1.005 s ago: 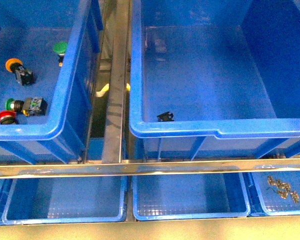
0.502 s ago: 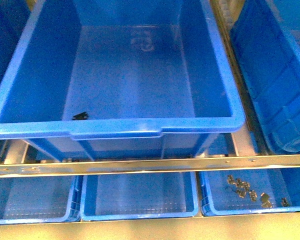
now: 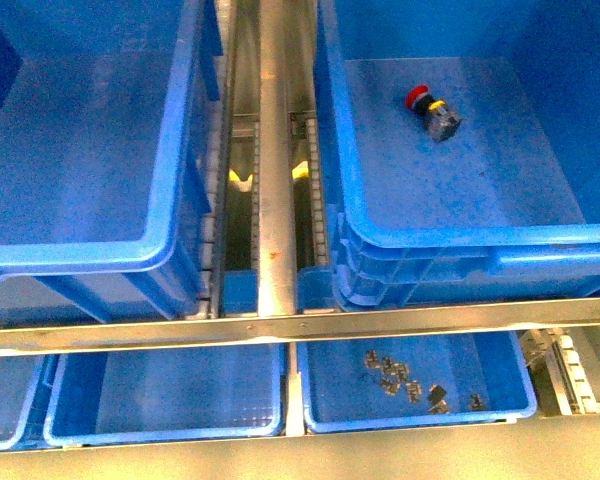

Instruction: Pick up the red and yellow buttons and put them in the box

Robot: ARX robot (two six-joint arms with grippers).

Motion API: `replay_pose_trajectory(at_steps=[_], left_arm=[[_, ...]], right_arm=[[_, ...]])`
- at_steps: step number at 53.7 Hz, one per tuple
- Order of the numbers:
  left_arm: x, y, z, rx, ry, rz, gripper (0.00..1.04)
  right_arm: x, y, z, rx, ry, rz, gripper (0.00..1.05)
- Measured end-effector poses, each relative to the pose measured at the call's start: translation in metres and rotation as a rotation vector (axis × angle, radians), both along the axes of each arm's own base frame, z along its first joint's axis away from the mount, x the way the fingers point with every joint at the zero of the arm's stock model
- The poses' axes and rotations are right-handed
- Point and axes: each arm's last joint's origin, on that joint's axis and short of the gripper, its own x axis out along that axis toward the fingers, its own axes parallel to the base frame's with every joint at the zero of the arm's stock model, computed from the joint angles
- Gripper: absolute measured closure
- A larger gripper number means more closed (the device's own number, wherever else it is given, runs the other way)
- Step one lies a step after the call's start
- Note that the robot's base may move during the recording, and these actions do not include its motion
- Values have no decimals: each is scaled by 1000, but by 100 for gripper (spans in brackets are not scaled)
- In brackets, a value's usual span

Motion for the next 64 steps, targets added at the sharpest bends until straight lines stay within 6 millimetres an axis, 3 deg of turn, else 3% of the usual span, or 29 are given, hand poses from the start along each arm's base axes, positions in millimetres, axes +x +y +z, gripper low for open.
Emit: replay_pose_trajectory(at_steps=[26,48,56,64], left_arm=[[-10,0,-1,0,2,3,102],[-22,0,-5,0,19,3,102],[-22,0,-5,0,19,3,80],[-22,0,-5,0,19,3,55]], right_arm=[[9,6,-4,-4,24,25,62],[34,3,-7,-4,24,-9,62],[58,-5,-10,8,28,-29,62],[110,-18,-15,-10,35,-63,62]])
